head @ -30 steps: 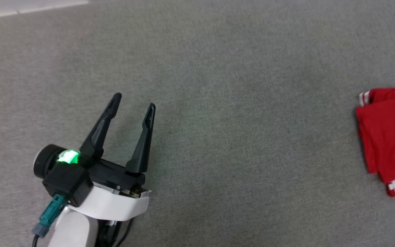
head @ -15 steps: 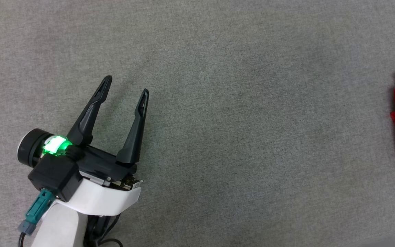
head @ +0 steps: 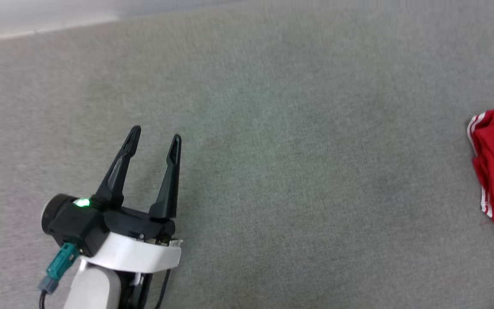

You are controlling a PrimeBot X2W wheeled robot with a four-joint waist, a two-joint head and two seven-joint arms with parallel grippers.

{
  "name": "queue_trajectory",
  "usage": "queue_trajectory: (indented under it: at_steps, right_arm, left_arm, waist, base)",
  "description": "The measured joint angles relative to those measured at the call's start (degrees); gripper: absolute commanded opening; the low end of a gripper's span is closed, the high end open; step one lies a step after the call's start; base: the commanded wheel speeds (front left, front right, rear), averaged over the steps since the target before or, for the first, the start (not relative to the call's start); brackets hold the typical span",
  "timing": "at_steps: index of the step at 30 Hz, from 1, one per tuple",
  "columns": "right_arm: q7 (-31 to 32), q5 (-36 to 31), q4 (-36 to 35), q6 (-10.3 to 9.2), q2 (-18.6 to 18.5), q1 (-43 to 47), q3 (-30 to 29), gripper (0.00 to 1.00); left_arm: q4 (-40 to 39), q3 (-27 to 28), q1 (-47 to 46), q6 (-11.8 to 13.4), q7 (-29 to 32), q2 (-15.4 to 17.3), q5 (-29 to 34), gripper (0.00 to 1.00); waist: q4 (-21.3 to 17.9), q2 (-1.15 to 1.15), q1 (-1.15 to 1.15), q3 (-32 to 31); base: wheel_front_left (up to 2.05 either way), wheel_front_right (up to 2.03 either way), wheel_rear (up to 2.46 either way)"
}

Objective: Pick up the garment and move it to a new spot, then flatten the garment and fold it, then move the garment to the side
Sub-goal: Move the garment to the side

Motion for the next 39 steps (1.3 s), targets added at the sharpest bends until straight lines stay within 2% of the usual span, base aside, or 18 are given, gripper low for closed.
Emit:
queue_trajectory:
  at_steps: [6, 13, 18, 24, 30, 39]
  right_arm:
    - [-4.5, 3.8, -10.3, 0.00, 5.7, 4.5, -2.3, 1.00]
    - [-10.3, 10.6, -23.2, -0.01, 16.0, 14.9, 0.6, 1.00]
    - [-15.0, 12.9, -27.9, 0.00, 22.1, 23.4, 2.9, 1.00]
    - [-20.1, 17.0, -28.1, -0.01, 26.6, 29.9, 3.3, 1.00]
    - [-24.8, 18.8, -22.6, -0.01, 27.8, 33.4, 5.1, 1.00]
    - [-29.0, 18.7, -16.5, -0.01, 29.0, 33.7, 7.1, 1.00]
  left_arm:
    - [1.6, 2.1, 3.6, 0.0, 0.0, -1.8, 0.2, 1.00]
    - [4.6, 4.8, 7.3, 0.0, 0.0, -3.0, 1.6, 1.00]
    - [6.5, 5.2, 9.9, 0.0, 0.0, -3.5, 2.0, 1.00]
    - [8.7, 5.7, 11.5, 0.0, 0.0, -3.8, 1.5, 1.00]
    - [9.9, 5.8, 12.1, 0.0, 0.0, -3.9, 1.6, 1.00]
    - [11.5, 6.1, 13.1, 0.0, 0.0, -4.5, 1.7, 1.00]
  waist:
    - [1.9, 0.00, 0.00, -6.7]
    - [5.2, 0.00, -0.01, -13.8]
    - [7.7, 0.00, -0.02, -17.9]
    - [10.5, 0.00, -0.02, -20.8]
    - [11.7, 0.00, -0.01, -22.0]
    - [11.9, 0.00, -0.01, -22.8]
  base:
    - [0.00, 0.00, 0.00]
    - [0.00, 0.00, 0.00]
    - [0.00, 0.00, 0.00]
    - [0.00, 0.00, 0.00]
    - [0.00, 0.00, 0.00]
    - [0.00, 0.00, 0.00]
